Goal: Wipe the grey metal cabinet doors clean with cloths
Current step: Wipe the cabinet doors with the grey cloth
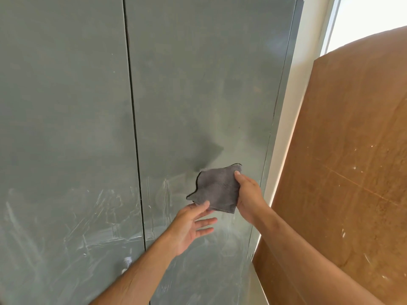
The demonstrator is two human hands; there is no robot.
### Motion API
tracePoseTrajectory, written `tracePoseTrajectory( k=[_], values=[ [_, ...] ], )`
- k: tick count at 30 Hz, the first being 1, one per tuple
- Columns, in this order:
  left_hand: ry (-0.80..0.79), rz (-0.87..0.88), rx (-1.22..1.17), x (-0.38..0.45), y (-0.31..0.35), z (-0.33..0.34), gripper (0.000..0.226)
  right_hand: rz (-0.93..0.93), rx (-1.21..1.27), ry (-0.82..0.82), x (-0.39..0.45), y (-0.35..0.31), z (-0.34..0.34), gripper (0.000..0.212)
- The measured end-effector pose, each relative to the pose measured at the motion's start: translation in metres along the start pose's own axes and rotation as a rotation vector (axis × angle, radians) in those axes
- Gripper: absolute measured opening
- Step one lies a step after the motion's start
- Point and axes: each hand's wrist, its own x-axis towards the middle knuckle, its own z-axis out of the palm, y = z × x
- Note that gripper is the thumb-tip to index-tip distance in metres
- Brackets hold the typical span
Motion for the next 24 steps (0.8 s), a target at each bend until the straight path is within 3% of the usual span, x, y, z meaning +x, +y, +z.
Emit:
tracePoseTrajectory(
  k=[2,4,8,10,13,15,17,20,22,24],
  values=[
    [0.006,0.001,-0.080,0.001,0.002,-0.004,0.074,0.043,0.026,-0.011,0.003,-0.006,-0.007,0.034],
    [0.000,-0.034,-0.154,0.004,0.010,-0.010,0.081,0.101,0.013,-0.102,-0.002,-0.013,-0.015,0.034],
    [-0.118,-0.013,0.014,0.003,0.025,-0.006,0.043,0.020,-0.182,-0.249,-0.011,-0.011,-0.024,0.026],
    [-0.007,0.022,0.056,0.009,0.027,-0.003,0.037,-0.033,-0.279,-0.216,-0.011,-0.007,-0.028,0.032],
    [0.236,0.021,0.135,0.012,0.027,0.000,0.070,0.027,-0.332,-0.314,-0.010,-0.002,-0.038,0.049],
    [0.256,0.022,0.244,0.015,0.028,-0.003,0.069,0.014,-0.584,-0.402,-0.010,0.002,-0.044,0.064],
    [0.154,-0.020,0.331,0.014,0.033,-0.007,0.061,-0.094,-0.989,-0.465,-0.009,0.006,-0.043,0.070],
    [-0.011,-0.104,0.492,0.011,0.041,-0.011,0.067,-0.201,-1.248,-0.488,-0.008,0.006,-0.039,0.054],
    [-0.004,-0.080,0.765,0.009,0.042,-0.012,0.067,-0.262,-1.310,-0.473,-0.007,-0.003,-0.037,0.037],
    [0.006,0.005,1.061,0.009,0.048,-0.015,0.050,-0.322,-1.285,-0.455,0.000,-0.012,-0.038,0.021]
  ],
)
